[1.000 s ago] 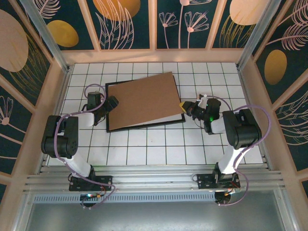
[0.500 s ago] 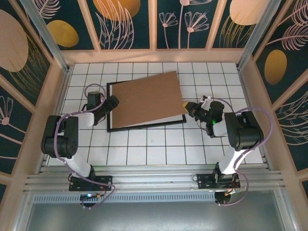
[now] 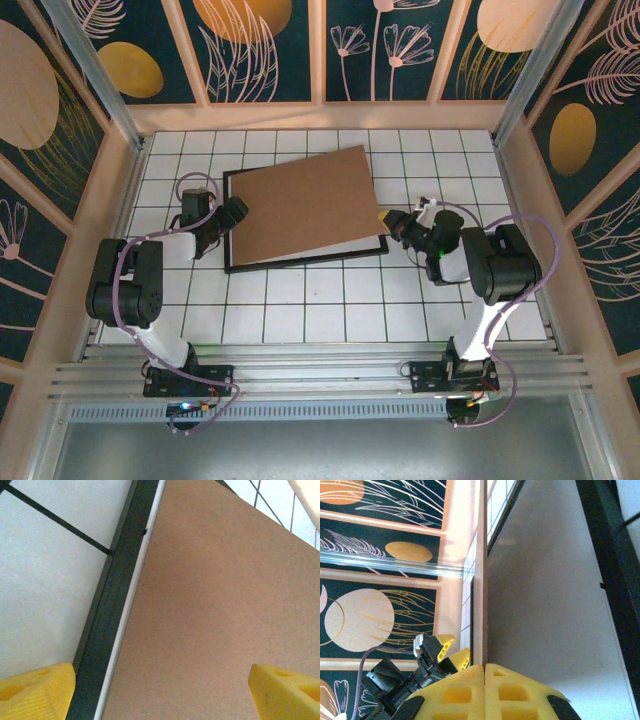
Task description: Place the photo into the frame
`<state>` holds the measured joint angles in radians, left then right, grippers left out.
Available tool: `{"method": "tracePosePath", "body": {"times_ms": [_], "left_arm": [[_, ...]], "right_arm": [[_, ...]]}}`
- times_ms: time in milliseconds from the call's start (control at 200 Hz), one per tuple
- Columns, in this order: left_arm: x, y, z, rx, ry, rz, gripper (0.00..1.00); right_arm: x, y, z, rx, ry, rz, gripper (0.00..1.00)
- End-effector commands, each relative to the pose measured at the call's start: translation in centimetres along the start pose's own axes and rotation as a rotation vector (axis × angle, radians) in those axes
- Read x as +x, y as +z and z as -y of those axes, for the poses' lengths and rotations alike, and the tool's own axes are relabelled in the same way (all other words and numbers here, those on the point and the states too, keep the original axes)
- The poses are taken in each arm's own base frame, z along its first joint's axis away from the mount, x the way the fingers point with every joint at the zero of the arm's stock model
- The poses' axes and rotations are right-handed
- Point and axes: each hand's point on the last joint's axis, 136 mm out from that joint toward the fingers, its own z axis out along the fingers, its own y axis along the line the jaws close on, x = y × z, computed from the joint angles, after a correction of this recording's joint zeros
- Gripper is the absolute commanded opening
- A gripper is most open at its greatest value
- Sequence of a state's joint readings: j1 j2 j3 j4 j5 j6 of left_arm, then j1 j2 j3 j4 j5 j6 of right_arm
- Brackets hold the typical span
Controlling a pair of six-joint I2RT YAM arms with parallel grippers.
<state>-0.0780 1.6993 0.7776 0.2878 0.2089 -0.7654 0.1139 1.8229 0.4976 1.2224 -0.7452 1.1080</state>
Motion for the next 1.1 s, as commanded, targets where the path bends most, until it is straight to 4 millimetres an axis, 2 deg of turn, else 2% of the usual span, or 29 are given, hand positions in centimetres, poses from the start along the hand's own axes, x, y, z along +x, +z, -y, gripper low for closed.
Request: {"method": "tracePosePath", "body": {"times_ms": [0,160,385,595,841,1096], "left_arm": [[-0.1,0.8,1.2,0.051,-0.003,-0.025,0.89],[0.2,1.1,1.2,0.059,0.001,-0.039,0.89],[0.4,1.2,1.5,0.077,0.002,-0.051,0.89],[0.4,1.1,1.3,0.071,0.007,-0.045,0.89],[0.4,1.1,1.1,0.063,0.012,-0.041,0.89],[0.4,1.3,0.9,0.056,0.014,-0.037,0.89]], "right_arm": [[-0.6,0.9,-1.8,-0.057,-0.088,0.001,0.00],[-0.3,1.4,-1.5,-0.060,-0.083,-0.035,0.00],[0.5,2.3,-0.4,-0.026,-0.086,-0.076,0.16],[0.2,2.5,1.4,0.065,-0.103,-0.074,0.31],[-0.3,2.8,3.1,0.182,-0.151,-0.074,0.36],[-0.5,2.8,4.0,0.291,-0.224,-0.084,0.38]]}}
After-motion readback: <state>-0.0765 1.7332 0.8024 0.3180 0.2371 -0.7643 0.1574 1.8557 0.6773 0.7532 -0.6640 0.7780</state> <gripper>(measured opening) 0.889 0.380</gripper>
